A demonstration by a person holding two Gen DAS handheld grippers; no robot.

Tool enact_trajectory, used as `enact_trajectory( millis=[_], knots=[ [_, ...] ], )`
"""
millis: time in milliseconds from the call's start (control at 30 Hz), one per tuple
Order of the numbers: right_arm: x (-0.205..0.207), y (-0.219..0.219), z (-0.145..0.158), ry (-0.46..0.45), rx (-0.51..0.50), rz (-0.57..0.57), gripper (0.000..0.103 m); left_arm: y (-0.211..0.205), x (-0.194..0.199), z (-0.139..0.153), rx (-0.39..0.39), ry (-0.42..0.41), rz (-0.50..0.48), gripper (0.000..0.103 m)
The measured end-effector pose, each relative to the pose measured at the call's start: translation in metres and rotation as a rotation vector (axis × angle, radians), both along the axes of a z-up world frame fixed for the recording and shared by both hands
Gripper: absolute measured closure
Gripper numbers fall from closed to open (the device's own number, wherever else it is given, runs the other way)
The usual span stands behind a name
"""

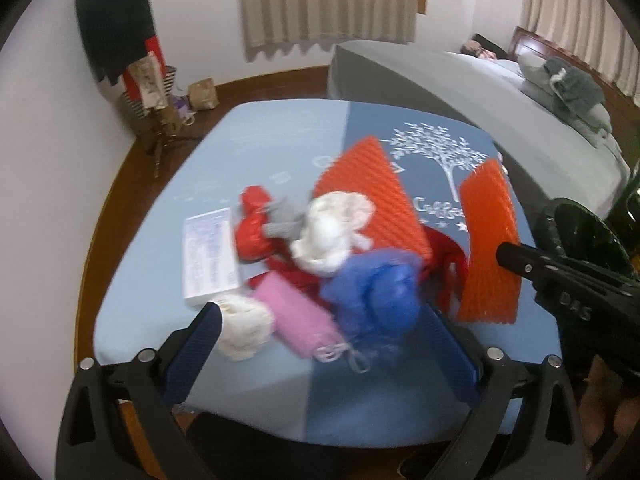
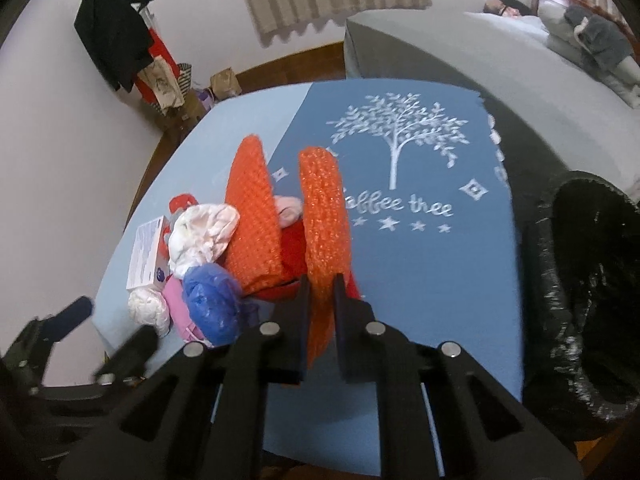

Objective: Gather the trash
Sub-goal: 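Grasp the orange foam mesh sleeve with the right gripper while the left gripper grasps the blue plastic bag, then carry the orange mesh with the right gripper while the left gripper carries the blue bag over the black bin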

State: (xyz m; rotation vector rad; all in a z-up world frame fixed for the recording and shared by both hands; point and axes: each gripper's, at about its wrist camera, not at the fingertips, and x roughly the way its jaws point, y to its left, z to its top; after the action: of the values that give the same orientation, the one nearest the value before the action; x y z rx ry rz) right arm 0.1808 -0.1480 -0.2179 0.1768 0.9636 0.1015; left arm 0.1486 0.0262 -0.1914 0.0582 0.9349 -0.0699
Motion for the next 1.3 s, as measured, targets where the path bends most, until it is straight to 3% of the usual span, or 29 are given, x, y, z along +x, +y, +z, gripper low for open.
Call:
enact_trajectory(
  millis=[233, 333, 400, 467, 533, 700, 933, 1300],
  knots=[
    [-0.011, -0.023, 0.005, -0.008, 0.023, -0.031, 0.093, -0.023, 0.016, -0.022, 0.008, 0.048, -0.024, 0.006],
    [-0.013, -0.027, 0.007, -0.004, 0.028, -0.036, 0.093, -0.028, 0.019, -0.025, 0.019, 0.051, -0.028, 0.012],
    [-0.014, -0.029, 0.008, -0.007, 0.026, -0.035, 0.093, -0.030, 0.023, -0.029, 0.011, 0.073, -0.031, 0.028],
    [-0.015, -0.029, 0.009, -0.009, 0.025, -0.035, 0.093, -0.030, 0.026, -0.034, -0.003, 0.104, -0.037, 0.056],
    [-0.017, -0.030, 0.010, -0.013, 0.023, -0.038, 0.093, -0.031, 0.026, -0.036, -0.019, 0.124, -0.039, 0.075],
    [-0.024, -0.036, 0.017, -0.023, 0.023, -0.056, 0.093, -0.033, 0.019, -0.023, -0.023, 0.102, -0.054, 0.077],
    [-0.038, -0.052, 0.031, -0.045, 0.015, -0.089, 0.093, -0.034, 0.007, 0.017, -0.041, 0.041, -0.085, 0.078],
    [-0.057, -0.092, 0.051, -0.064, -0.010, -0.149, 0.093, -0.086, -0.014, 0.042, -0.035, 0.004, -0.168, 0.078]
  ],
)
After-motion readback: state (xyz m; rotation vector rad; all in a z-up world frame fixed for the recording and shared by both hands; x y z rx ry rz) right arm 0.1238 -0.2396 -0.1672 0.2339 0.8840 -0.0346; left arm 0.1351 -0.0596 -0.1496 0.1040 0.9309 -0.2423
